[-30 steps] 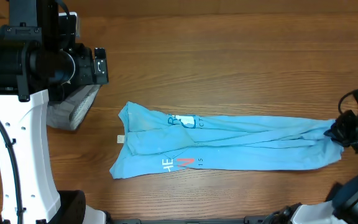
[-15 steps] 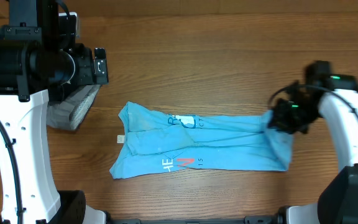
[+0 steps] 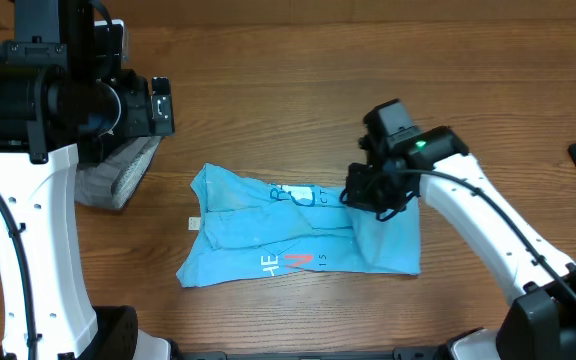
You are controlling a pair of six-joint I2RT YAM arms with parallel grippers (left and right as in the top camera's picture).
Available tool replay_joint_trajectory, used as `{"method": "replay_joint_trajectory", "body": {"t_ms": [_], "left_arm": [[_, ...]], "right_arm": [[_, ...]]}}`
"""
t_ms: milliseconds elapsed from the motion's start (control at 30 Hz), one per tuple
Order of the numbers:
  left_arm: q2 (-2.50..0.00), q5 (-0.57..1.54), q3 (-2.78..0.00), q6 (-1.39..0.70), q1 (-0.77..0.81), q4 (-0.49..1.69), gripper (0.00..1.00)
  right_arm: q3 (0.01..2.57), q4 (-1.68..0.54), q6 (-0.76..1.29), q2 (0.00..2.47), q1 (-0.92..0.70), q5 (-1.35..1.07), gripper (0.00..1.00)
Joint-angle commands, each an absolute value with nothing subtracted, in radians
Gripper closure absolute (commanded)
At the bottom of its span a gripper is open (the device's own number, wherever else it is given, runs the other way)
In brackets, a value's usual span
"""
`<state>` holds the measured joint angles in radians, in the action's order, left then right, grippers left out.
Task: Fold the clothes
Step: 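Lay the folded right end onto the strip's middle with the right gripper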
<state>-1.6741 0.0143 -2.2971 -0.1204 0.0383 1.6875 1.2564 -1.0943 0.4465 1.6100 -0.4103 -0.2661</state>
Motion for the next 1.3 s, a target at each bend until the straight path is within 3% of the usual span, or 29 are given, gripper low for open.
{"method": "replay_joint_trajectory", "body": {"t_ms": [0, 33, 100, 200, 333, 433, 500, 567, 633, 700, 733, 800, 1100, 1267], "left_arm": [[-1.675, 0.020, -2.308, -0.112, 0.033, 1.689, 0.00], [-1.675, 0.020, -2.308, -0.112, 0.033, 1.689, 0.00], [-1.675, 0.020, -2.308, -0.112, 0.033, 1.689, 0.00], [-1.675, 0.019, -2.308, -0.112, 0.033, 1.689, 0.00], [-1.675, 0.019, -2.308, -0.112, 0.033, 1.685, 0.00], [-1.675, 0.019, -2.308, -0.112, 0.033, 1.684, 0.00], [-1.675, 0.019, -2.308, -0.112, 0.033, 1.684, 0.00], [-1.675, 0.019, -2.308, -0.112, 0.033, 1.682, 0.00], [-1.675, 0.019, -2.308, -0.112, 0.033, 1.683, 0.00], [-1.675, 0.019, -2.308, -0.112, 0.033, 1.683, 0.00], [-1.675, 0.019, -2.308, -0.112, 0.033, 1.682, 0.00], [-1.675, 0.019, -2.308, -0.112, 0.033, 1.682, 0.00], [-1.675, 0.019, -2.308, -0.112, 0.033, 1.671, 0.00], [-1.675, 0.019, -2.308, -0.112, 0.033, 1.670, 0.00]], "right_arm": [[1.261, -1.085, 0.526, 1.600, -0.442, -0.236, 0.96], [1.261, -1.085, 0.538, 1.601, -0.447, -0.223, 0.91], [1.261, -1.085, 0.547, 1.601, -0.450, -0.209, 0.66], [1.261, -1.090, 0.535, 1.601, -0.451, -0.216, 0.76], [1.261, -1.108, 0.466, 1.601, -0.451, -0.272, 0.76], [1.261, -1.131, 0.445, 1.601, -0.450, -0.224, 0.63], [1.261, -1.131, 0.445, 1.601, -0.440, -0.160, 0.47], [1.261, -1.131, 0.445, 1.601, -0.412, -0.096, 0.41], [1.256, -1.127, 0.445, 1.601, -0.368, -0.075, 0.54], [1.229, -1.105, 0.445, 1.601, -0.315, -0.081, 0.80], [1.219, -1.097, 0.445, 1.601, -0.306, -0.084, 0.89], [1.160, -1.043, 0.445, 1.602, -0.280, -0.119, 0.96], [0.912, -0.828, 0.429, 1.631, -0.274, -0.251, 0.96], [0.886, -0.780, 0.244, 1.628, -0.301, -0.539, 0.96]]}}
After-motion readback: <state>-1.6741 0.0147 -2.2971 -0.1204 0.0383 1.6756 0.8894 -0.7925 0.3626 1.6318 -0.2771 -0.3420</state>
